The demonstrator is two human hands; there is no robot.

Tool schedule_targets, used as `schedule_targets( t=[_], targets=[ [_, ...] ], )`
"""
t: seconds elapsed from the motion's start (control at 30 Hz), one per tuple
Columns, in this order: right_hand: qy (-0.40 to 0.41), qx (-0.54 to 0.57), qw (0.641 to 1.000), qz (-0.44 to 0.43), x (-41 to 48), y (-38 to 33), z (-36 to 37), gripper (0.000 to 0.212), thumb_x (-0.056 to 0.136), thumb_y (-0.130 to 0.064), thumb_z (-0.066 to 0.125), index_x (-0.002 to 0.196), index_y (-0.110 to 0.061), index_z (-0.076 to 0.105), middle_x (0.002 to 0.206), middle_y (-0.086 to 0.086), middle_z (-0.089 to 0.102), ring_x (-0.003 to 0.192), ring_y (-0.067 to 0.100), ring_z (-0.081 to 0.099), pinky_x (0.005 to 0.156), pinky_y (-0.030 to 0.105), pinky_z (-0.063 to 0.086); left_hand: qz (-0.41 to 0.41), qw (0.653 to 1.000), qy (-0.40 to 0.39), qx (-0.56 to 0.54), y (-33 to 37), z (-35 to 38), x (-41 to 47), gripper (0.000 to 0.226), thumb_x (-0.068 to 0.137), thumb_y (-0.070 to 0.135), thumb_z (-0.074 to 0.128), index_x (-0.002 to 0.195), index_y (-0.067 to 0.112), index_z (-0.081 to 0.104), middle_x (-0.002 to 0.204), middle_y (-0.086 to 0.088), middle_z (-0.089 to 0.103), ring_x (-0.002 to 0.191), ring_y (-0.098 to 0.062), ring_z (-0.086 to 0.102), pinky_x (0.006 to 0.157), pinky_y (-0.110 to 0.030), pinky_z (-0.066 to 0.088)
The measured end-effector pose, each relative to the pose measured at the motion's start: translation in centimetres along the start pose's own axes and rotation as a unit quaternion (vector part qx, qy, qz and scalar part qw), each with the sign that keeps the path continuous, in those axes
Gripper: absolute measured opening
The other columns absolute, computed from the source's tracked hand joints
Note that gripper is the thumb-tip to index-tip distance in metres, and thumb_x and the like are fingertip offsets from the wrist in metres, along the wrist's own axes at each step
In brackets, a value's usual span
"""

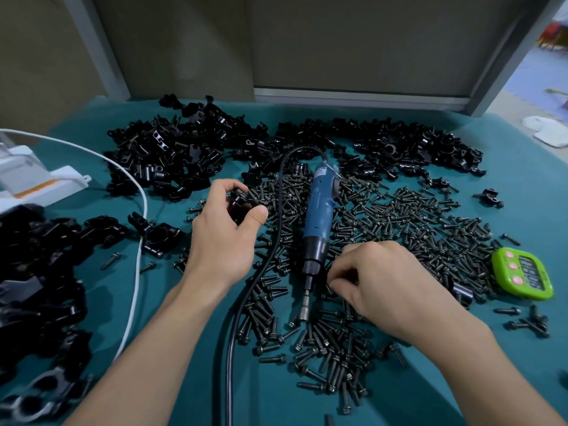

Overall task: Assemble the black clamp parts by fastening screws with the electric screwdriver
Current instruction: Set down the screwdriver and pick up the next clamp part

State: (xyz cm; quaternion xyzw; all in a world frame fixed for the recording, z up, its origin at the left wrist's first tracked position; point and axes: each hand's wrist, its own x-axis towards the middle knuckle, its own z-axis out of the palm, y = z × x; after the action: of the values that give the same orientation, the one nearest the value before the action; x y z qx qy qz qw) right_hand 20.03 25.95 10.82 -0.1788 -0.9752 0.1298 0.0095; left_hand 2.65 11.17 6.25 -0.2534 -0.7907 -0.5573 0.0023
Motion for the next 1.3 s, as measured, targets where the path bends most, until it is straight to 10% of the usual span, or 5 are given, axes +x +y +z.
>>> schedule_targets(
  t=[0.6, 0.9, 1.3],
  targets=[
    [0.059, 0.103, 0.983, 0.142, 1.2, 1.1, -1.4, 0.028, 0.095, -0.016, 0.064, 0.071, -0.029, 0.066, 0.056, -0.011, 0.066, 0.040, 0.003, 0.057, 0.036, 0.015, 0.041, -0.020, 0.999, -0.035, -0.016, -0.5, -0.1, 0.2, 0.030, 0.094, 0.026, 0.074, 0.101, 0.047, 0.053, 0.080, -0.003, 0.068, 0.045, -0.004, 0.045, 0.047, -0.017, 0.041],
    [0.044, 0.151, 0.979, 0.128, 1.6, 2.8, -1.5, 0.034, 0.087, -0.007, 0.078, 0.071, -0.037, 0.078, 0.055, -0.022, 0.063, 0.051, -0.011, 0.059, 0.041, 0.007, 0.039, -0.017, 0.999, -0.028, -0.008, -0.9, -0.1, 0.5, 0.029, 0.093, 0.029, 0.075, 0.102, 0.046, 0.053, 0.081, -0.013, 0.066, 0.045, -0.005, 0.040, 0.048, -0.019, 0.039],
    [-0.036, 0.069, 0.988, 0.134, 0.6, 0.6, -0.9, 0.027, 0.077, -0.049, 0.086, 0.062, -0.029, 0.074, 0.054, -0.015, 0.068, 0.046, 0.004, 0.062, 0.048, 0.020, 0.051, -0.014, 0.999, -0.035, 0.015, -1.0, 0.2, 0.6, 0.028, 0.093, 0.031, 0.075, 0.104, 0.046, 0.053, 0.087, -0.010, 0.071, 0.051, -0.017, 0.054, 0.051, -0.025, 0.046]
  ],
)
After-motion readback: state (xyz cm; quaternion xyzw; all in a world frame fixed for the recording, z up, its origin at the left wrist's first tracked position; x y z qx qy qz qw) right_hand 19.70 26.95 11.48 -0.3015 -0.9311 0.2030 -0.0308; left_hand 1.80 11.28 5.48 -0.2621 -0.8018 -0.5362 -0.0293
